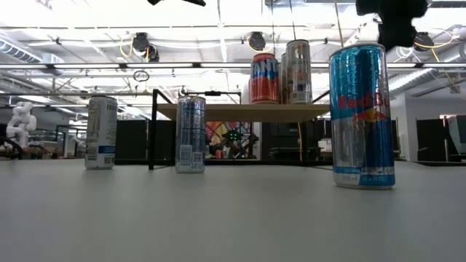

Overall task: Place canned beverage on shelf
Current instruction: Put the middle blue can on the shelf

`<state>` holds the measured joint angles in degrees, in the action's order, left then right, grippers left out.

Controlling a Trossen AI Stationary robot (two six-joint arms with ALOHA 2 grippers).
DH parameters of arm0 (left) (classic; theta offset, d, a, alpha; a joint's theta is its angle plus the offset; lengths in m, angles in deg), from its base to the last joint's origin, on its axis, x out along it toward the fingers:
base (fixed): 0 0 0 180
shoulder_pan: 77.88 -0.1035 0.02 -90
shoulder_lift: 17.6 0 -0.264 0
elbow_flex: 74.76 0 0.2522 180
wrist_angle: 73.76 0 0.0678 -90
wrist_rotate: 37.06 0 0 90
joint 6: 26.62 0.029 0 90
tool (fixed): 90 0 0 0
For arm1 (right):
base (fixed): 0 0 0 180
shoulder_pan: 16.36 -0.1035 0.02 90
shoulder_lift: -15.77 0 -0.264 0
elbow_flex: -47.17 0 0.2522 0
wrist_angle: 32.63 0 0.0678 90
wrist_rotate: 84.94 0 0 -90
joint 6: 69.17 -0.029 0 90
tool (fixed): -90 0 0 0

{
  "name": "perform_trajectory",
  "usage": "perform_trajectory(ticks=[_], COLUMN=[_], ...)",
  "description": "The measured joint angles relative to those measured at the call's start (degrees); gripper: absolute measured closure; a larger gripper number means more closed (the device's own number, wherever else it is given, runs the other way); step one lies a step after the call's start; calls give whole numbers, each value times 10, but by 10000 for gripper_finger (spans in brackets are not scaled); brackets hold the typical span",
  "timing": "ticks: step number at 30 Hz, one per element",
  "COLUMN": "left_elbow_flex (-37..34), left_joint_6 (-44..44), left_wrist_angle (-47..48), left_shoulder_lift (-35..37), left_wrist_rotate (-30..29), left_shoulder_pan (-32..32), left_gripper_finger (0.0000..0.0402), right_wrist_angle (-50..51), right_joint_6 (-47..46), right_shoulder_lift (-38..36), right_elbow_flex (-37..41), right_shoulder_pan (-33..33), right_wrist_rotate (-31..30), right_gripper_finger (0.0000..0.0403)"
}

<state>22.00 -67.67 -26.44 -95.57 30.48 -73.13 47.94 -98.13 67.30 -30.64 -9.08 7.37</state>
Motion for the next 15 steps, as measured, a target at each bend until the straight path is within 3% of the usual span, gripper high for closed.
perform_trajectory(ticks=[3, 8, 15], left_elbow_flex=[0, 0, 0], left_joint_6=[41, 69, 38], left_wrist_angle=[0, 3, 11], left_shoulder_lift=[0, -9, -27], left_wrist_rotate=[3, 16, 28], left_shoulder_pan=[0, -3, 0], left_gripper_finger=[63, 63, 63], right_wrist_angle=[-38, -3, 33], right_joint_6=[-44, -115, -94], right_shoulder_lift=[5, 35, 95], right_elbow_flex=[-27, -99, -166], right_shoulder_pan=[-11, -51, -77], right_wrist_rotate=[24, -71, -120], right_gripper_finger=[349, 341, 340])
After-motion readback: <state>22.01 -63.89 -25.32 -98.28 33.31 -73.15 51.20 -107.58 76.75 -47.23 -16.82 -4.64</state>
